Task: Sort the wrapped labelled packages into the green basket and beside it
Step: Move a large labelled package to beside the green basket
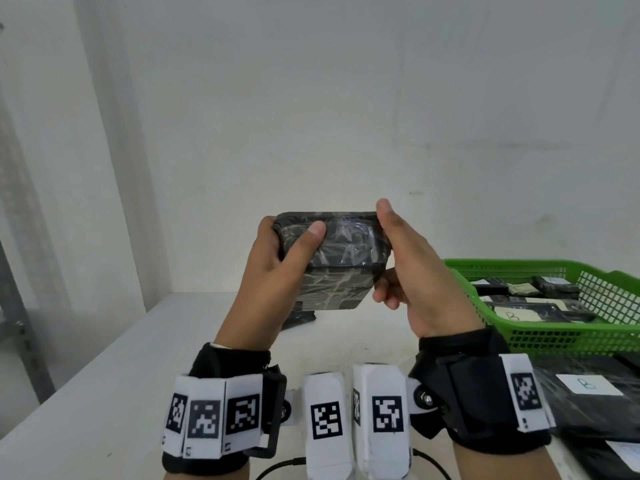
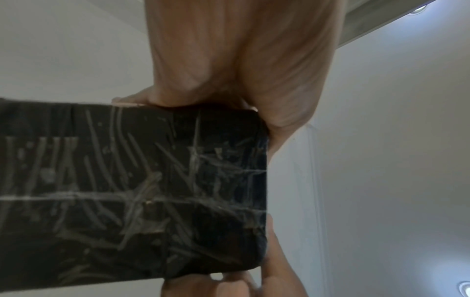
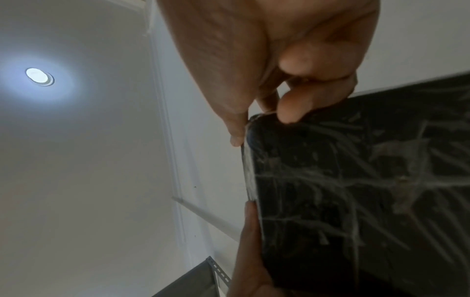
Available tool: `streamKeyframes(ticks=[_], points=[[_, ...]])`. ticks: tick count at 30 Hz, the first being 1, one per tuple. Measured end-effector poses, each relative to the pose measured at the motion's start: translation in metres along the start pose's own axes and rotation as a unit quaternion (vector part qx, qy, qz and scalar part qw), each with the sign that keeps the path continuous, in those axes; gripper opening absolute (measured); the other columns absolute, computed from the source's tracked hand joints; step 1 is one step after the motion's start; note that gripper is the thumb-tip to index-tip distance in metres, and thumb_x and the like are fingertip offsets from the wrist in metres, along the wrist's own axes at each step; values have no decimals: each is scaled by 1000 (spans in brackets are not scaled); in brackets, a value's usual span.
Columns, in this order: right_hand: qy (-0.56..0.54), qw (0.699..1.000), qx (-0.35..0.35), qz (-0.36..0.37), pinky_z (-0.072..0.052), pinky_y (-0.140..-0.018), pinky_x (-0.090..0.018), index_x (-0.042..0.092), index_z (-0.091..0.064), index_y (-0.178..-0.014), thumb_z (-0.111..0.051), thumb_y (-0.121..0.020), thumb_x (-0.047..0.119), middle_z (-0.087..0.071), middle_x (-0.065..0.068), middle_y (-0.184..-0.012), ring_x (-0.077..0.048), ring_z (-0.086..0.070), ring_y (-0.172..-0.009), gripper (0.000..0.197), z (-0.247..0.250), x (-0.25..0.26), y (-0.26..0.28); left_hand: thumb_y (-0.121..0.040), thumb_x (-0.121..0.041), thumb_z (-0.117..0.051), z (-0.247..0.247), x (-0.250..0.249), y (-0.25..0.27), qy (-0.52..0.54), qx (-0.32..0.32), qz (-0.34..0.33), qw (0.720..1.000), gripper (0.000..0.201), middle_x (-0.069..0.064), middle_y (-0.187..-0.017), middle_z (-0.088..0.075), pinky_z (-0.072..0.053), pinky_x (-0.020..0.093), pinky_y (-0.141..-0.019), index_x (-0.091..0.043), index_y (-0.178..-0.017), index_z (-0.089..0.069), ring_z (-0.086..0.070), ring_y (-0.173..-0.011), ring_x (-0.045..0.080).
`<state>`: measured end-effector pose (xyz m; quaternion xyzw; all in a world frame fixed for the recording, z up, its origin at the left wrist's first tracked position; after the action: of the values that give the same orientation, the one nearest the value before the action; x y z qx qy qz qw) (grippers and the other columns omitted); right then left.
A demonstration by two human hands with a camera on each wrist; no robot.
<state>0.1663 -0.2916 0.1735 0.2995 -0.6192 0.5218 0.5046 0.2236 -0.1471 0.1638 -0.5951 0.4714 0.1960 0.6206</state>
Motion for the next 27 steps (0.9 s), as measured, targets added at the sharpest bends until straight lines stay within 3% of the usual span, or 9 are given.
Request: streamKeyframes(ticks=[2,5,7,10,14,19,23,27], points=[[6,1000,7,1,-32,-37,-21,17,-60,-105,-43,-81,72,-59,1,-73,-11,-47,-38,62,-1,1,1,-82,-45,-71,0,0,0,0,0,0,1000,44,0,-103,-72,-52,29,-77,-16,-111,-56,-70,-98,14],[4,1000,-15,27,-27,-33,-19,20,-60,-90,-58,-88,55,-62,6,-74,-14,-45,-36,35,4,3,2,-81,-53,-67,-3,0,0,3,36,12,999,56,2,-113,-71,-52,37,-87,-13,-118,-55,-68,-107,19],[1,999,-28,36,-24,-32,-19,23,-60,-84,-60,-90,49,-60,7,-72,-14,-44,-34,27,6,4,3,-81,-53,-64,-4,1,0,8,43,20,999,59,6,-116,-70,-52,41,-89,-11,-121,-54,-67,-110,22],[-3,998,-35,49,-25,-32,-19,17,-61,-90,-61,-89,49,-59,2,-76,-13,-43,-34,32,4,7,4,-85,-41,-61,0,0,-1,18,25,16,999,43,7,-112,-71,-51,36,-84,-12,-116,-57,-69,-105,21],[8,999,-31,42,-29,-33,-18,17,-60,-97,-60,-84,58,-60,-1,-83,-9,-45,-37,44,1,8,5,-88,-37,-63,-1,-3,-1,15,24,8,1000,37,6,-108,-72,-52,33,-81,-11,-114,-57,-70,-102,19],[-22,996,-55,60,-30,-35,-14,8,-62,-98,-68,-86,41,-58,-6,-83,-1,-45,-36,37,4,7,5,-77,-45,-71,-5,-3,2,9,48,7,999,54,4,-113,-71,-54,31,-81,-14,-118,-55,-69,-106,19],[-15,998,-38,46,-29,-36,-13,10,-60,-98,-66,-86,44,-58,-2,-81,-1,-46,-37,37,0,6,4,-79,-32,-69,1,-3,1,23,45,8,999,42,6,-110,-72,-53,29,-78,-12,-114,-56,-70,-103,20],[8,999,-14,28,-33,-39,-12,16,-59,-102,-71,-80,43,-61,8,-80,1,-48,-41,37,1,4,5,-79,-31,-69,-3,-2,1,13,43,-9,999,40,6,-109,-71,-52,32,-82,-13,-111,-55,-69,-104,21]])
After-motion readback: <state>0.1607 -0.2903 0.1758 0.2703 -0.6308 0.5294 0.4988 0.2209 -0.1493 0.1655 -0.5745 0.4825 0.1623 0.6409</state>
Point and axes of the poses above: each hand's wrist, its own y-axis away from the middle knuckle, its own z-axis out of the back of the hand, x = y × z, the point moved 6 cm from there along -y, towards the middle knuckle
